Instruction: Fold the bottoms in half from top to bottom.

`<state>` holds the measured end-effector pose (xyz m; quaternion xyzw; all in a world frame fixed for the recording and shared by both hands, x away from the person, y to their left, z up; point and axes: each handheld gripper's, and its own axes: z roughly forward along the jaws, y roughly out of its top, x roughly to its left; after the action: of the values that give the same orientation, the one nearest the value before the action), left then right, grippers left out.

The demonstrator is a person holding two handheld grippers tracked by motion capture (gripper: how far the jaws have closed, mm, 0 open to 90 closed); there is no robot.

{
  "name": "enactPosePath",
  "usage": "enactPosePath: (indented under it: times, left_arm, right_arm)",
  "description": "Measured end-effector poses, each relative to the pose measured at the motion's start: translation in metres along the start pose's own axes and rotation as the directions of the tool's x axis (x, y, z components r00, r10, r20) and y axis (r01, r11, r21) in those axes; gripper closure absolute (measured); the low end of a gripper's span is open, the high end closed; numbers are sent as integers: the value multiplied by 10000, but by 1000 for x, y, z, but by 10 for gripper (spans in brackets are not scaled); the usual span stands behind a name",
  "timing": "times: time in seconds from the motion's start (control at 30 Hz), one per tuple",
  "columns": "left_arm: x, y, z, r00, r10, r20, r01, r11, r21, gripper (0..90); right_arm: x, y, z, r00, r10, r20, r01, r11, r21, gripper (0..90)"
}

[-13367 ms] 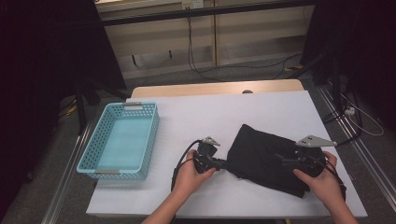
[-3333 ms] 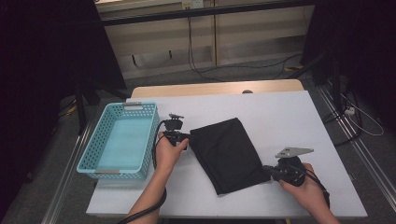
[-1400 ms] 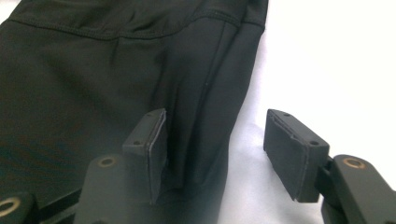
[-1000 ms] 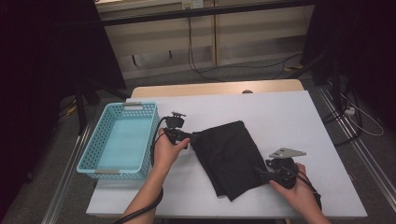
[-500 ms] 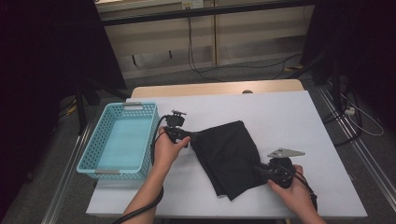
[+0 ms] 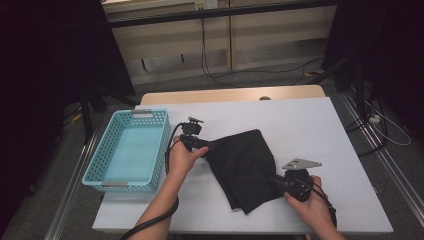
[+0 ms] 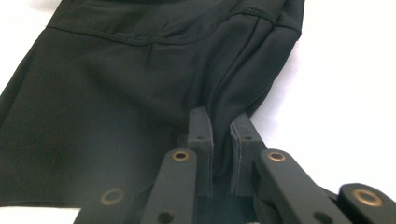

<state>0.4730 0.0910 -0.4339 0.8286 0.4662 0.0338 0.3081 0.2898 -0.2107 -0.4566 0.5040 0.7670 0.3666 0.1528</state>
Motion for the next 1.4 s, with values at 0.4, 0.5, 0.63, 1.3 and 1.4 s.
enactPosePath:
  times: [0.4,0.5,0.63,1.3,1.4]
  left_arm:
    - [1,-1,11,9980,122,-619,-112,9998,166,169]
    - [0,-1,12,9961,323,-827,-309,9994,181,185]
    - [-6,-1,13,9896,740,-1234,-694,9967,412,208]
    - [-22,16,11,9990,106,-436,-24,9829,1841,781]
    - [-19,22,7,9993,-57,-379,134,9784,2061,785]
  right_arm:
    - [2,1,-1,9997,-252,47,252,9997,53,814]
    - [2,1,-2,9998,-221,20,221,9997,54,814]
    - [2,1,-1,9997,-240,32,240,9997,45,814]
    - [4,1,-2,9990,-452,52,452,9990,17,814]
    - [5,2,-2,9991,-433,-10,433,9991,-18,814]
